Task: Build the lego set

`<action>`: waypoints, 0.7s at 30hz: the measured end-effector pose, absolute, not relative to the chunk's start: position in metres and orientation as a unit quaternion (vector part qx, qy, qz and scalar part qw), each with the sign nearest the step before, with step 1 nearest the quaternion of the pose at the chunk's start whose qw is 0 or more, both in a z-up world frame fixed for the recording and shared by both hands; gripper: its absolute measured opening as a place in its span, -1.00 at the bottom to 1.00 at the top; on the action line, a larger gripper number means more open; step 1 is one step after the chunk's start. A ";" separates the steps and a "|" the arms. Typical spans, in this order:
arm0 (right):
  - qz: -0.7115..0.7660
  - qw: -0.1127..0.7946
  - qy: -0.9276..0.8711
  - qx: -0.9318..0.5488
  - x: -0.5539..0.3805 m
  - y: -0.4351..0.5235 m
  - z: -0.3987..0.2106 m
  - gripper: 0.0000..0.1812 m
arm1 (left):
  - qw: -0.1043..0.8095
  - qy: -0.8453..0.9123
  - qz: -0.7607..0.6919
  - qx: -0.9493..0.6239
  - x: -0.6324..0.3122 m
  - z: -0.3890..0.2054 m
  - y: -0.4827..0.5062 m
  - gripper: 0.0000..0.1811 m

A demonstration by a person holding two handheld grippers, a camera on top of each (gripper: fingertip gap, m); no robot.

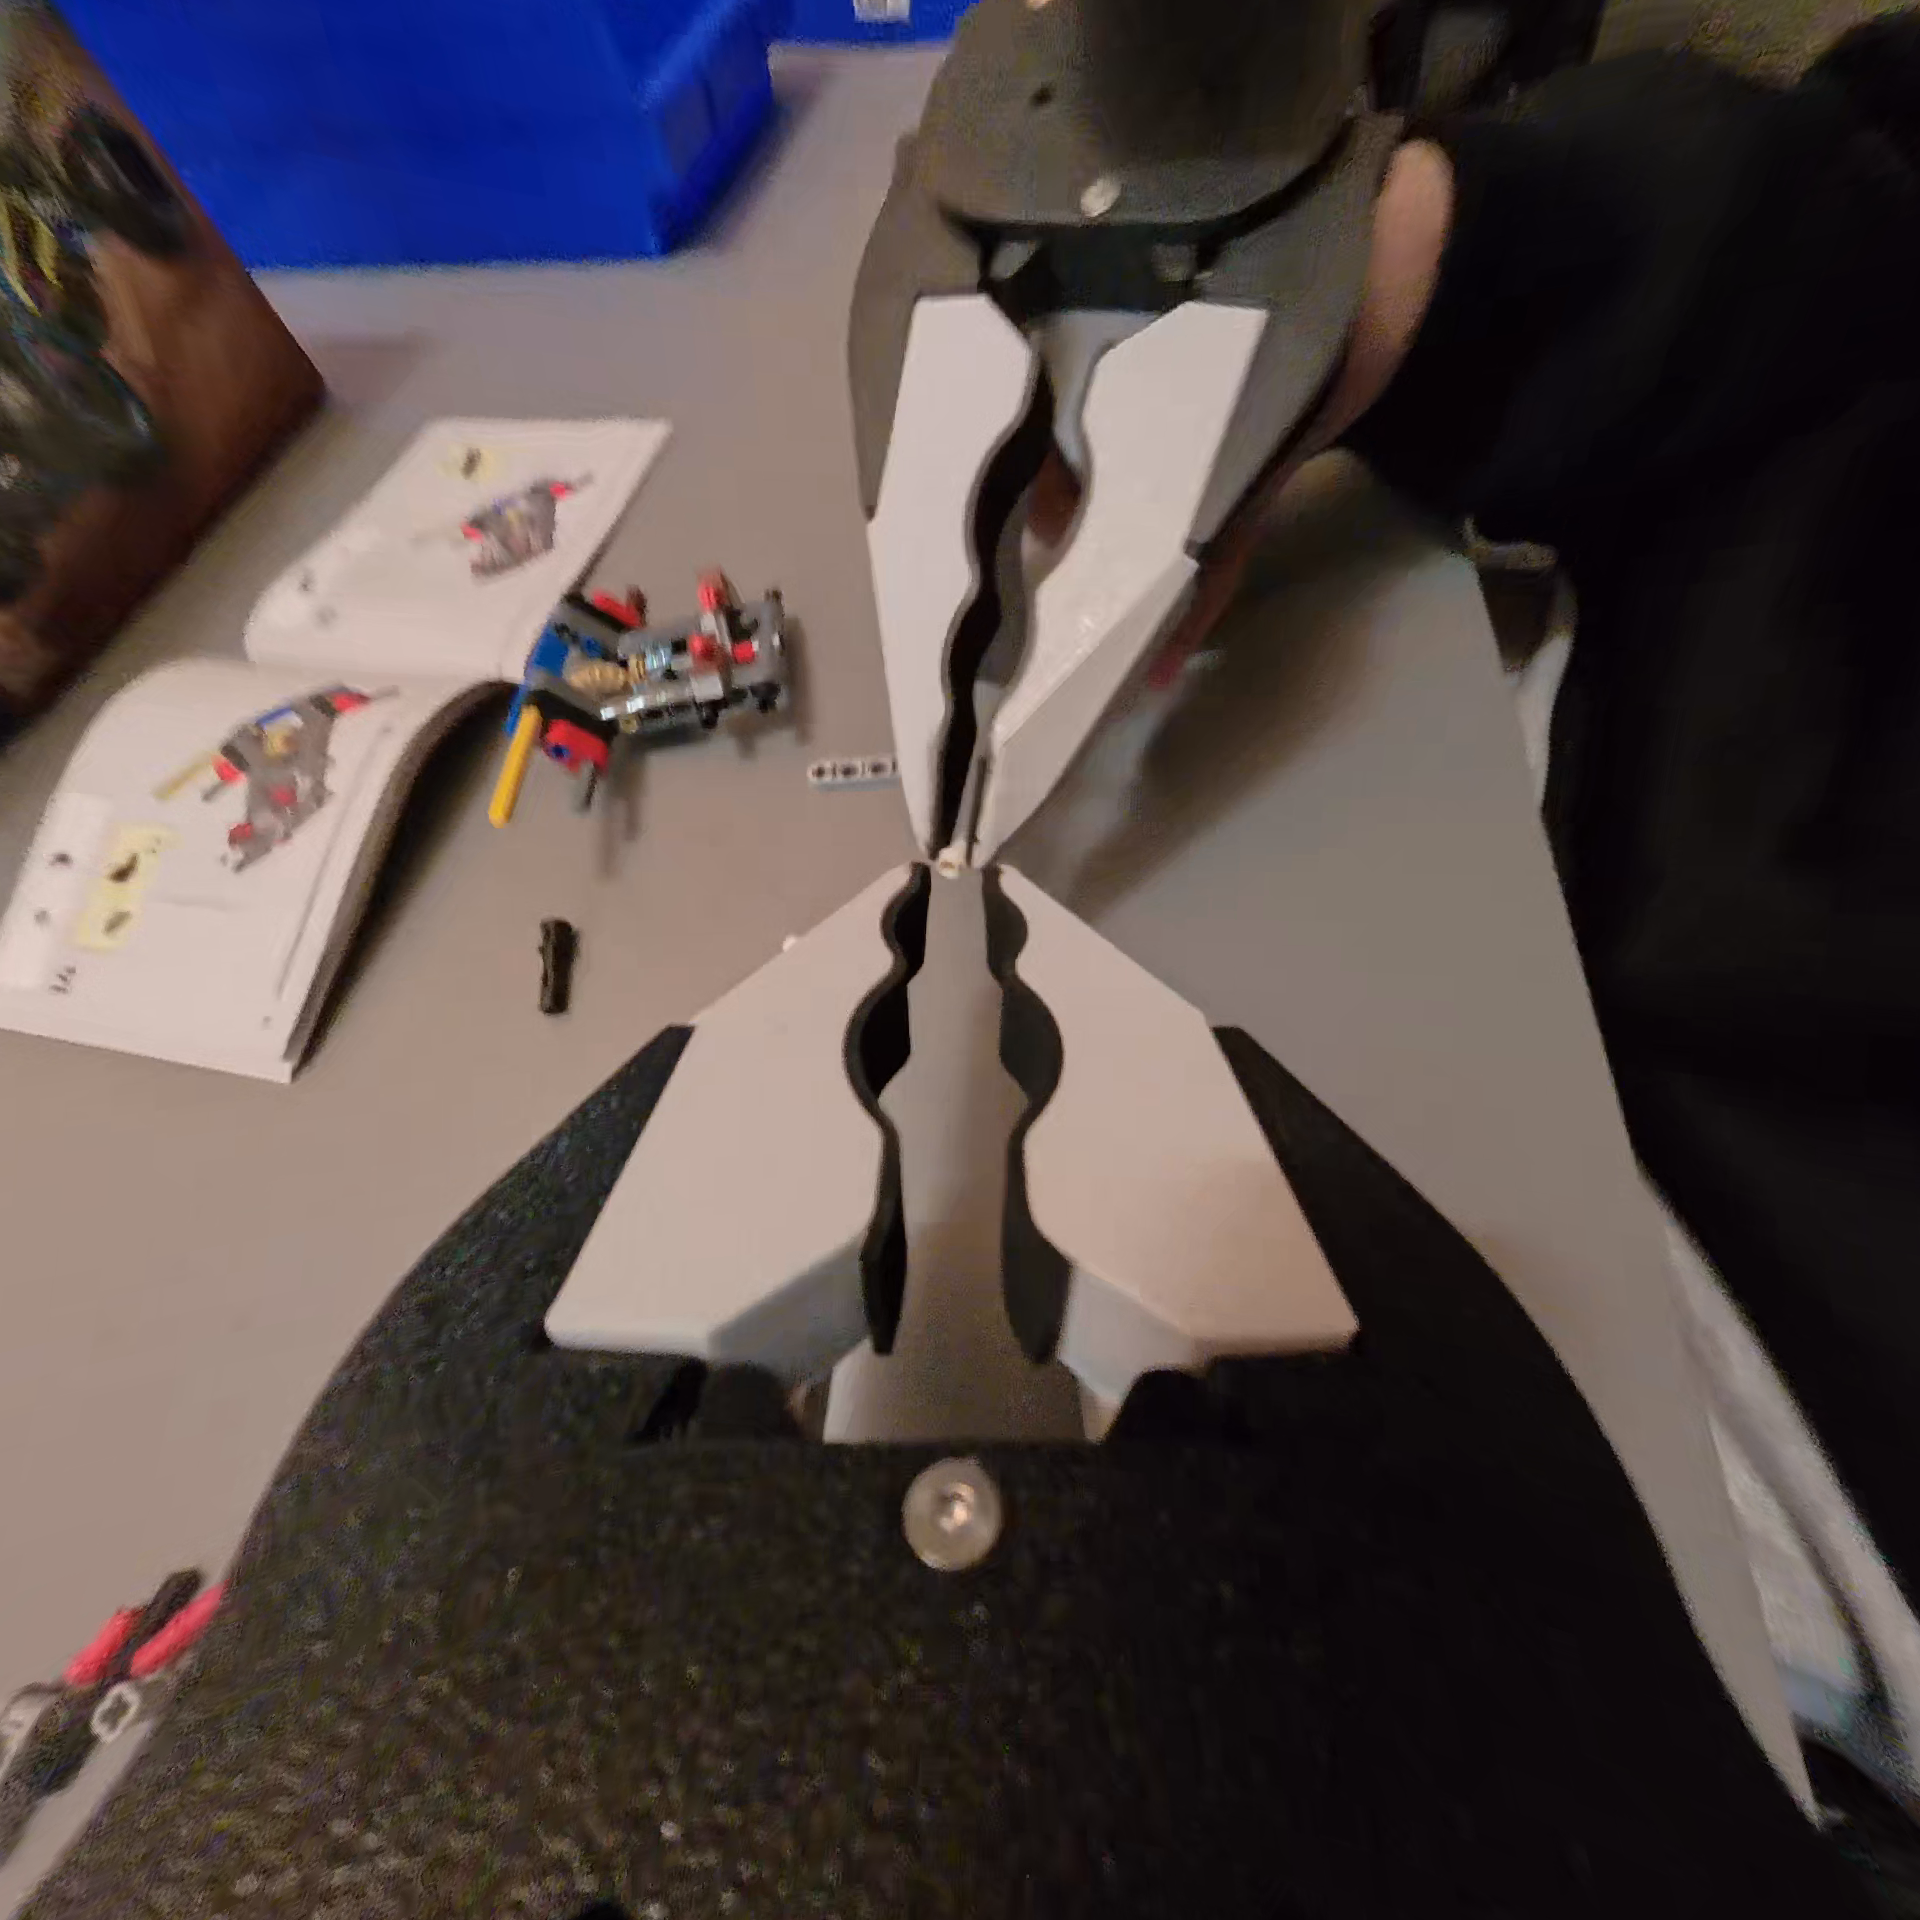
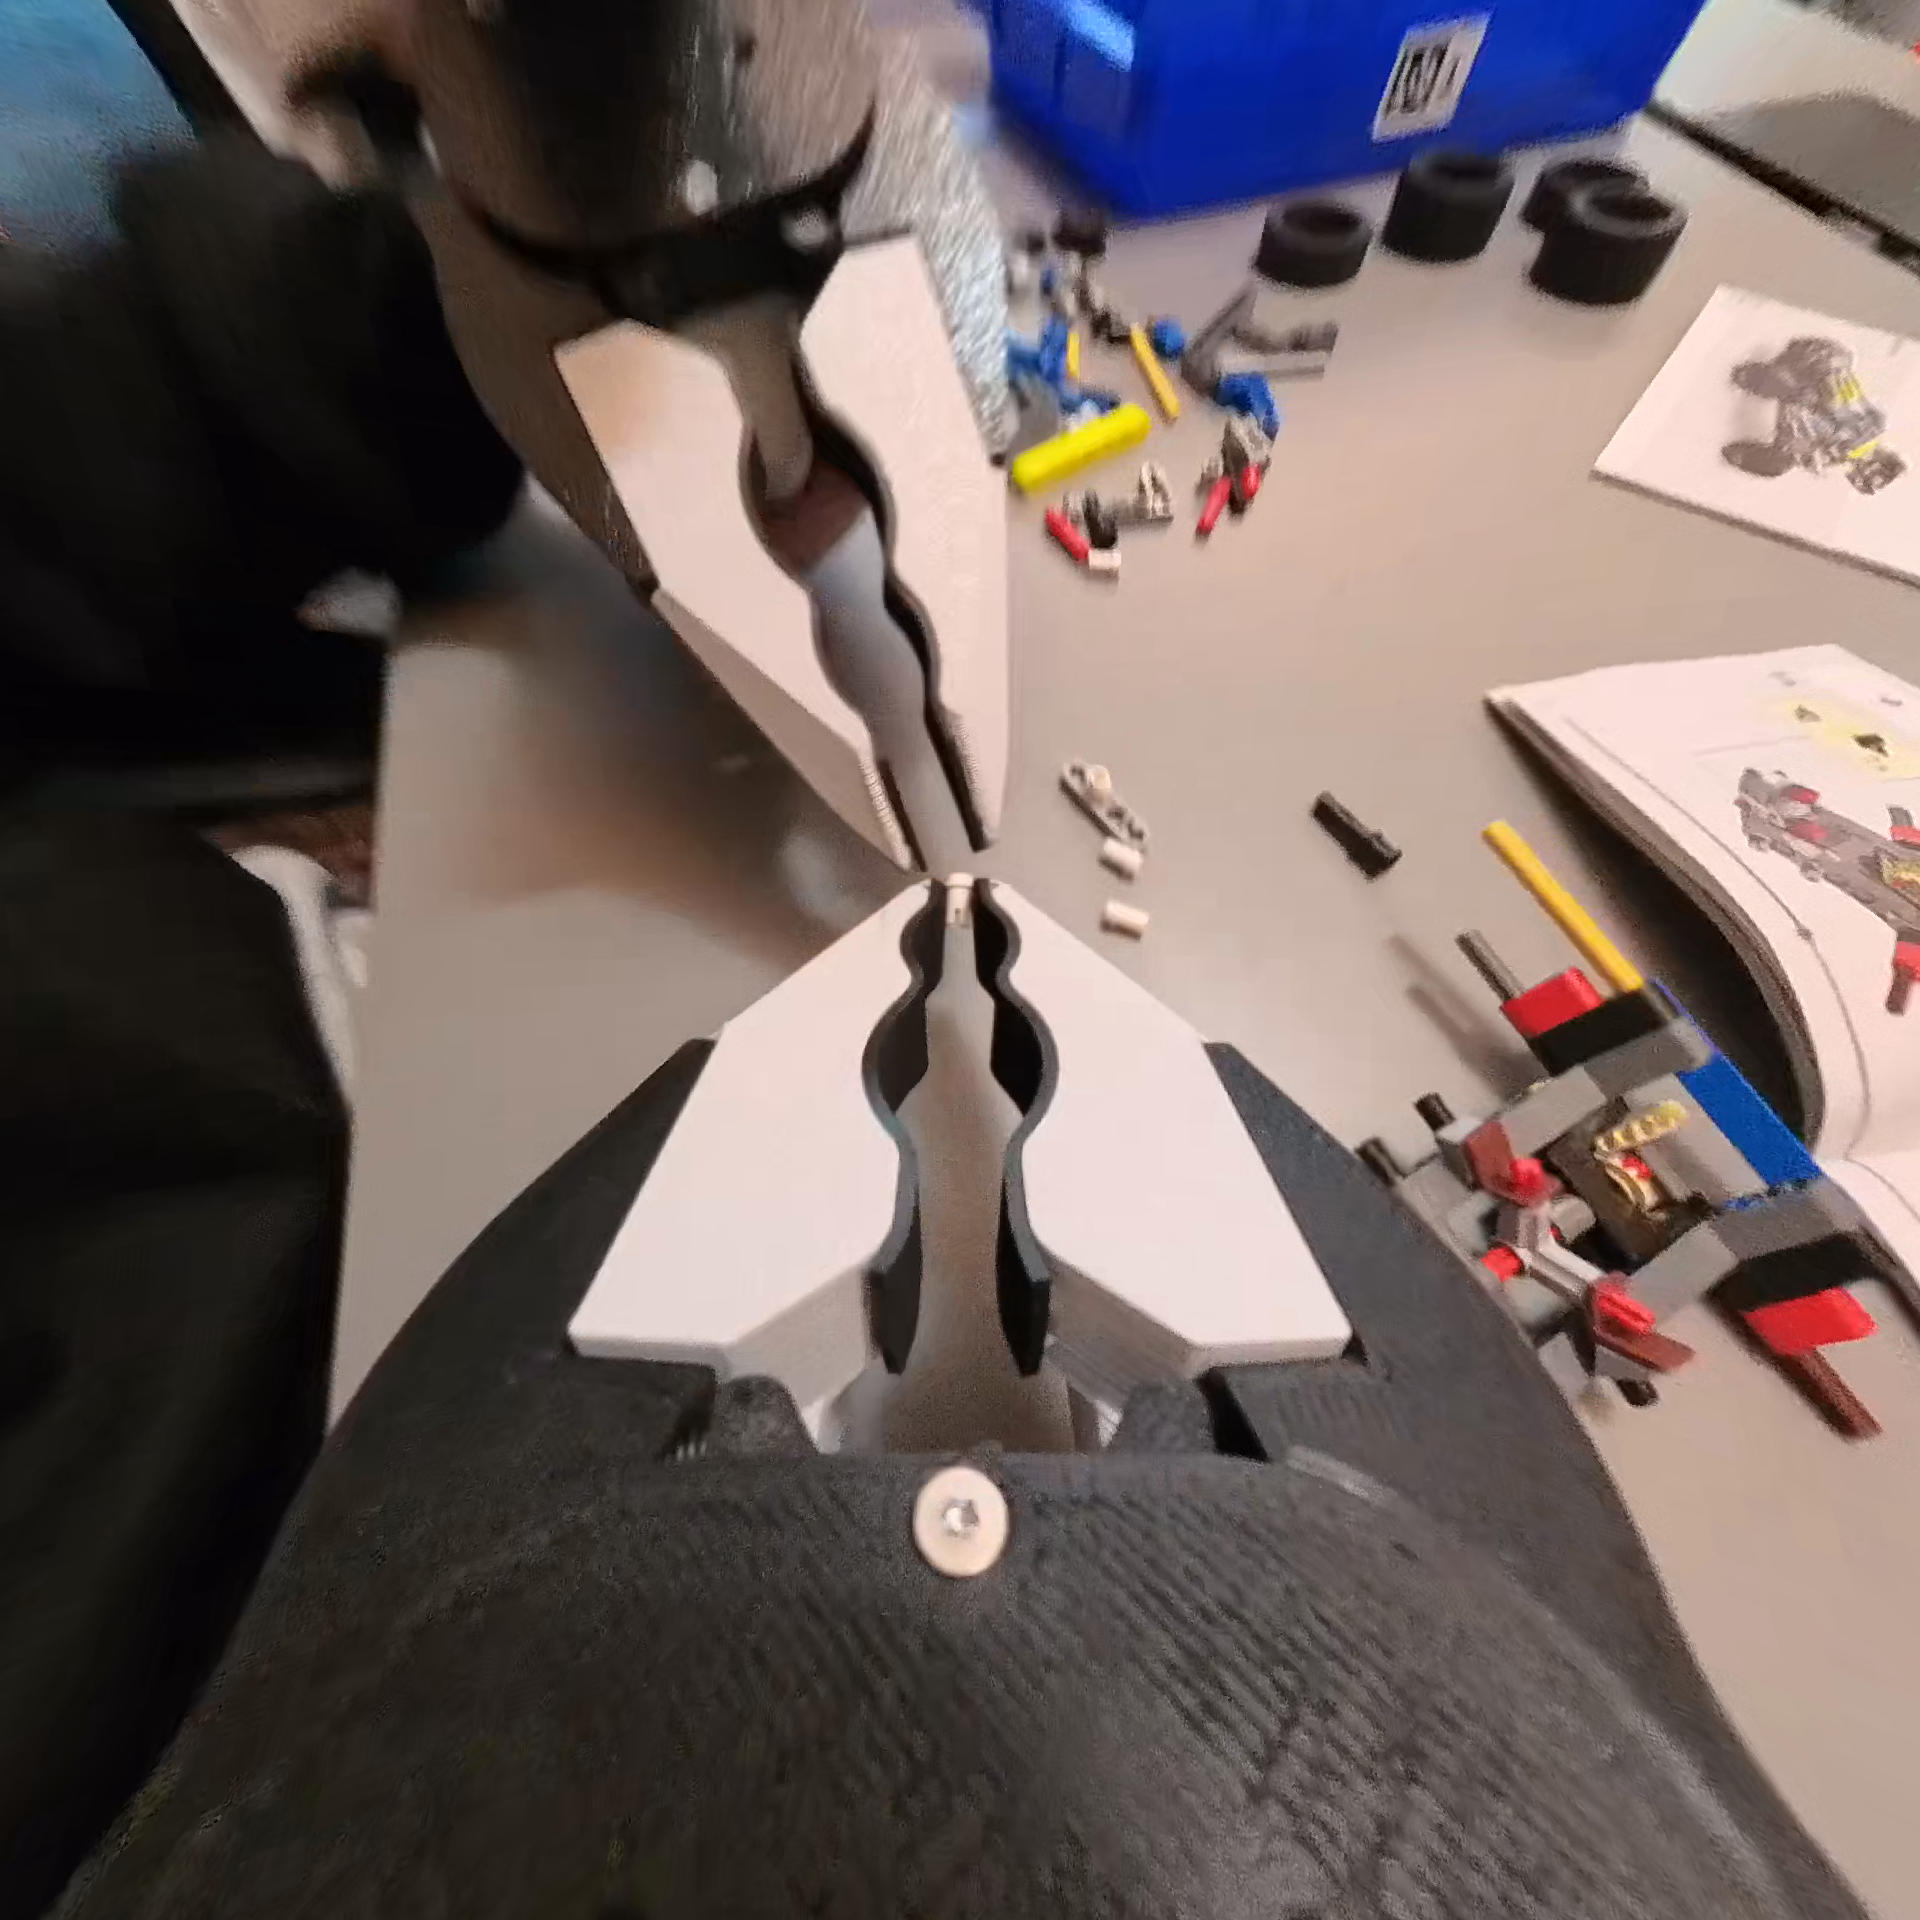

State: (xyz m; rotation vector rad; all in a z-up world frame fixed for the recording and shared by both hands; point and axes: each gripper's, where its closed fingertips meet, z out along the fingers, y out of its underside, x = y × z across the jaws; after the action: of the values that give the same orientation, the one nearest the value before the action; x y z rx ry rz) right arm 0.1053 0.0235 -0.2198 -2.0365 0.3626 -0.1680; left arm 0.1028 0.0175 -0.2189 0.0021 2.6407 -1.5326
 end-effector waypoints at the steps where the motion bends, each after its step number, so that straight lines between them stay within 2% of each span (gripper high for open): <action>1: -0.054 0.535 0.153 -0.829 0.106 0.024 -0.211 -0.97 | 0.047 0.856 -0.515 0.004 0.101 -0.213 0.018 -0.90; 6: -0.095 0.616 0.132 -0.770 0.113 0.020 -0.179 -0.97 | -0.009 0.827 -0.557 -0.078 0.108 -0.199 0.021 -0.90; 14: -0.304 0.538 0.020 -0.786 0.114 0.028 -0.180 -0.97 | -0.177 0.745 -0.606 -0.217 0.114 -0.176 0.024 -0.88; 21: -0.376 0.498 -0.030 -0.781 0.113 0.034 -0.180 -0.97 | -0.182 0.758 -0.583 -0.229 0.112 -0.181 0.025 -0.88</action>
State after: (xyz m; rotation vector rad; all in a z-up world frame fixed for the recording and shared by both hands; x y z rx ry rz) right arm 0.1134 0.0340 -0.1796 -1.8907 -0.0727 -0.9106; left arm 0.1116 0.0247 -0.1812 -0.8163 2.7044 -2.0795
